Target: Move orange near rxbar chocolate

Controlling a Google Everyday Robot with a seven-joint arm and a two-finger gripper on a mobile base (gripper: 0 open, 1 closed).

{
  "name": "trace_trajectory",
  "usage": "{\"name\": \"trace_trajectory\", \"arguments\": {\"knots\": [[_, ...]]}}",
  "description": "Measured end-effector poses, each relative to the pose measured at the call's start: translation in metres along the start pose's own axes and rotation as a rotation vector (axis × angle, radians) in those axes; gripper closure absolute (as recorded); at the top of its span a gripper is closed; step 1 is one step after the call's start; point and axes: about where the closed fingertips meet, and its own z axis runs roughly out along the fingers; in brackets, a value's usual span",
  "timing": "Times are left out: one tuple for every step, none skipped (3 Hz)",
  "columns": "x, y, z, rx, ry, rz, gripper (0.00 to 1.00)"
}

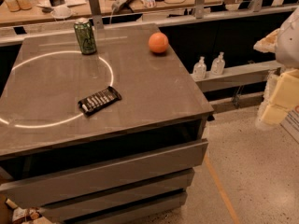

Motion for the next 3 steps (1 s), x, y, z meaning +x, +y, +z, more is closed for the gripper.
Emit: {"name": "trace_trajectory", "arguments": {"knots": [[0.01, -0.013, 0.011, 0.008, -0.11, 0.042, 0.0], [-0.004, -0.07, 0.039, 0.063, -0.368, 0.121, 0.0], [-0.044, -0.129, 0.055, 0.1, -0.649, 0.139, 0.0]]}}
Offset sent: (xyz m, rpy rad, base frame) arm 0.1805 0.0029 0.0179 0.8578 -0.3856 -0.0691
